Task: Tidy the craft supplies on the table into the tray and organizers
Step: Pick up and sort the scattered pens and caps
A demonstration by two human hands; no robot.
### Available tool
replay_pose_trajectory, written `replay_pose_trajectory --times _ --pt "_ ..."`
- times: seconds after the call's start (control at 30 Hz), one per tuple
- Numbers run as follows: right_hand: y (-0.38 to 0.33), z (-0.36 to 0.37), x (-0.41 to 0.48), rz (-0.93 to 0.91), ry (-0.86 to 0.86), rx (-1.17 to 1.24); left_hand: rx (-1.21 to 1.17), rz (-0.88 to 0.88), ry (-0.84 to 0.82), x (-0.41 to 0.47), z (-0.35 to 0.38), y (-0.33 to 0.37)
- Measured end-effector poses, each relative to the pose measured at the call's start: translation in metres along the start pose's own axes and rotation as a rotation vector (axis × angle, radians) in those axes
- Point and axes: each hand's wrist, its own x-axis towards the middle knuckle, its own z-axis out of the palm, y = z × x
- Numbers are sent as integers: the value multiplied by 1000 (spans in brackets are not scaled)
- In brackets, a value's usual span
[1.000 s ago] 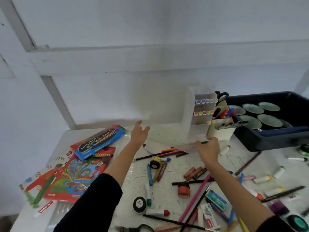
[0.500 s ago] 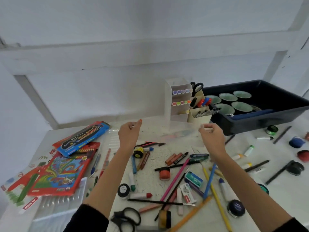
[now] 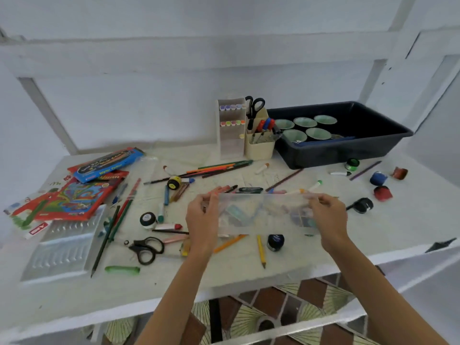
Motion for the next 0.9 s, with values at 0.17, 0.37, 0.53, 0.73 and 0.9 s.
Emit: replay_pose_trajectory --times 0.17,0.37,0.53,0.73,0.9 --pt "30 -34 -24 -16 -52 -78 115 11 61 -53 5 -21" --pt "67 -50 -42 -17 -125 -211 183 -80 160 -95 6 -41" --pt "68 -46 -43 -143 -144 -324 269 -111 199 -107 7 -49" --pt "73 -42 -29 -222 -177 -417 315 -95 239 -103 3 -43" --pt "80 -48 -21 -205 -219 -473 407 -84 208 -106 0 -45"
